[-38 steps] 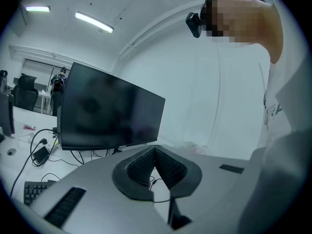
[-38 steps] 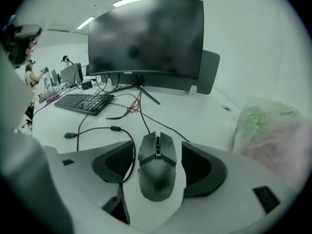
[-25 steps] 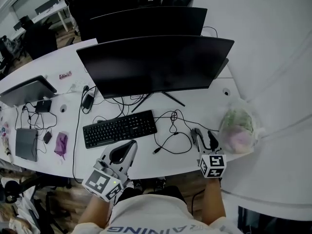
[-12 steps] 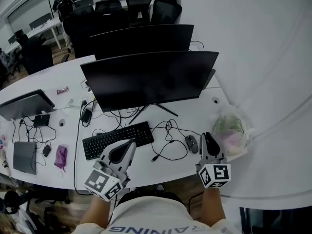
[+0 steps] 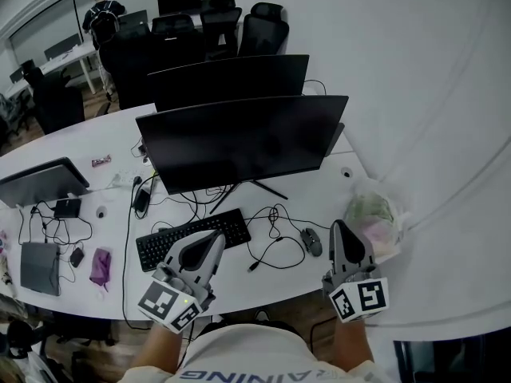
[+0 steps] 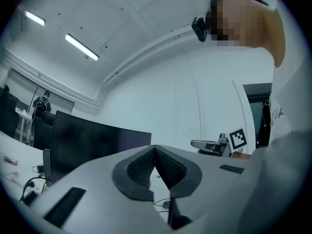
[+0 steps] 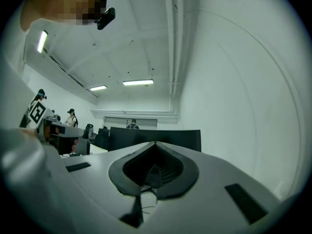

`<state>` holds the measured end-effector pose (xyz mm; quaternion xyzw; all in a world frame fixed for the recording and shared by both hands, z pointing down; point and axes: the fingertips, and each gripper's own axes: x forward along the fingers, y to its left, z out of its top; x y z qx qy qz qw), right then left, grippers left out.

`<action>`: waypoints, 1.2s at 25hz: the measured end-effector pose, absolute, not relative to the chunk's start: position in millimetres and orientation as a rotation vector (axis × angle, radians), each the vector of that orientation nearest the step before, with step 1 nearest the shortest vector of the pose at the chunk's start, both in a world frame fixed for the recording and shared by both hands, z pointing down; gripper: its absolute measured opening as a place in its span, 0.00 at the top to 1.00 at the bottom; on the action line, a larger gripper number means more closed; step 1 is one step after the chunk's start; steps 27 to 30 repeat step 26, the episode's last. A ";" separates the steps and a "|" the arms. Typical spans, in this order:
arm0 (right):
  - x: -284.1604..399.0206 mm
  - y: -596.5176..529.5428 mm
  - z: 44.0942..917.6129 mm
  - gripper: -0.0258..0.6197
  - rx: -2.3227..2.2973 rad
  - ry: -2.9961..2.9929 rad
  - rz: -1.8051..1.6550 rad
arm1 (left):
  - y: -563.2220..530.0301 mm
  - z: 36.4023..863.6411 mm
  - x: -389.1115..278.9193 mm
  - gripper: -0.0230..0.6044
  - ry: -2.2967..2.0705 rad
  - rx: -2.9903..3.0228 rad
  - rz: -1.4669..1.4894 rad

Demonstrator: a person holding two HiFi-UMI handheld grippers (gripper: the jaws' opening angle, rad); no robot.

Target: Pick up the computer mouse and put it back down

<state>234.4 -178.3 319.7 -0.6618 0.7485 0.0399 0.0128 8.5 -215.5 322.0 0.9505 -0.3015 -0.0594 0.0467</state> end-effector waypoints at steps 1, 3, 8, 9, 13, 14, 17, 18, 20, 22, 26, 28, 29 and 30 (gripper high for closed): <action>232.5 -175.2 313.2 0.93 -2.055 2.319 0.181 | -215.2 321.3 7.9 0.96 -0.920 2.902 -0.187; 231.0 -169.5 302.6 0.93 -2.050 2.287 0.270 | -215.0 320.9 7.2 0.96 -0.918 2.904 -0.190; 230.5 -168.0 299.7 0.93 -2.058 2.295 0.285 | -213.7 320.7 7.1 0.96 -0.914 2.904 -0.198; 230.3 -168.3 300.4 0.93 -2.060 2.299 0.281 | -213.6 320.5 7.1 0.96 -0.914 2.903 -0.200; 230.4 -169.8 303.8 0.93 -2.070 2.317 0.259 | -213.4 320.1 8.5 0.96 -0.910 2.904 -0.201; 230.8 -170.3 304.7 0.93 -2.071 2.321 0.252 | -213.3 320.3 8.9 0.96 -0.910 2.904 -0.201; 231.4 -171.1 306.5 0.93 -2.074 2.330 0.242 | -212.8 320.7 9.9 0.96 -0.909 2.903 -0.201; 231.5 -171.3 307.2 0.93 -2.076 2.333 0.240 | -212.6 320.8 10.4 0.96 -0.909 2.903 -0.200; 231.9 -172.0 309.1 0.93 -2.078 2.340 0.233 | -212.2 321.2 11.4 0.96 -0.908 2.902 -0.198; 232.3 -172.9 310.9 0.93 -2.079 2.346 0.224 | -211.9 321.2 12.5 0.96 -0.907 2.903 -0.198; 233.6 -173.1 312.4 0.93 -2.081 2.350 0.216 | -210.8 320.5 15.0 0.96 -0.902 2.906 -0.198; 233.6 -173.1 312.4 0.93 -2.081 2.350 0.216 | -210.8 320.5 15.0 0.96 -0.902 2.906 -0.198; 233.6 -173.1 312.4 0.93 -2.081 2.350 0.216 | -210.8 320.5 15.0 0.96 -0.902 2.906 -0.198; 233.6 -173.1 312.4 0.93 -2.081 2.350 0.216 | -210.8 320.5 15.0 0.96 -0.902 2.906 -0.198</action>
